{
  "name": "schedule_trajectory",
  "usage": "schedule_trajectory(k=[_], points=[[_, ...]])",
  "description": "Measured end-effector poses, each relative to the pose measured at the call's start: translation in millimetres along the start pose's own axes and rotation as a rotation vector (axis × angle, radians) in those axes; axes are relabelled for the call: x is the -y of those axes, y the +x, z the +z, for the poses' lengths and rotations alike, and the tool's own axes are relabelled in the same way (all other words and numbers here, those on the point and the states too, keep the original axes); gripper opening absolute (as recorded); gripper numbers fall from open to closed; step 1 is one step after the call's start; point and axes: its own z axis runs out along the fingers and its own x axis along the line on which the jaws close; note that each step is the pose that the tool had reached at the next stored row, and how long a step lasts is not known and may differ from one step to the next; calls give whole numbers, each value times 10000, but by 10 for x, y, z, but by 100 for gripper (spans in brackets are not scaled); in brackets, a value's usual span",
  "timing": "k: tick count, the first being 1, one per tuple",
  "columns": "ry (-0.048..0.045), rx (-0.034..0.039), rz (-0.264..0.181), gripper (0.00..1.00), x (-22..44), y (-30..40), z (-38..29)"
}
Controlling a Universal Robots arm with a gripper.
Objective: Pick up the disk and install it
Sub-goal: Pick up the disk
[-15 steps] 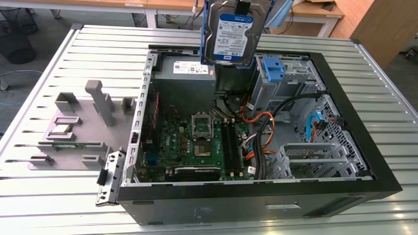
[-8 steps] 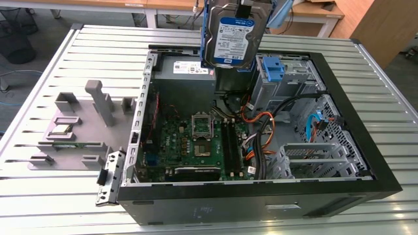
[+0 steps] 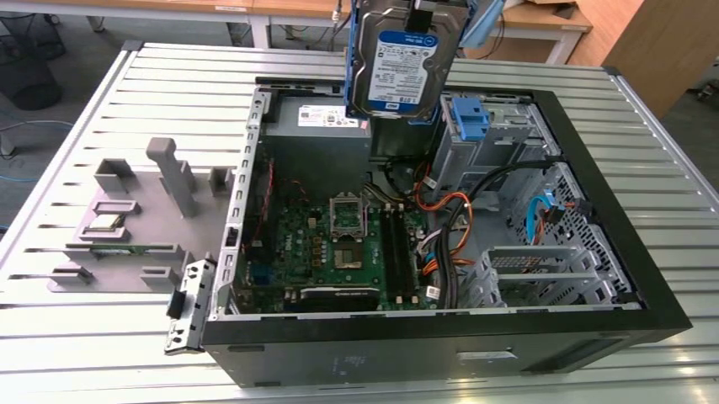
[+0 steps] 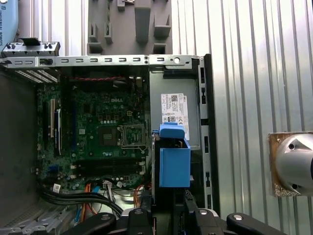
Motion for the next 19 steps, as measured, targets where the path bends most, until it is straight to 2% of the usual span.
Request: schedule_trajectory(k=[11,19], points=[[0,0,1,35,23,0,-1],[0,0,1,35,25,33,0]])
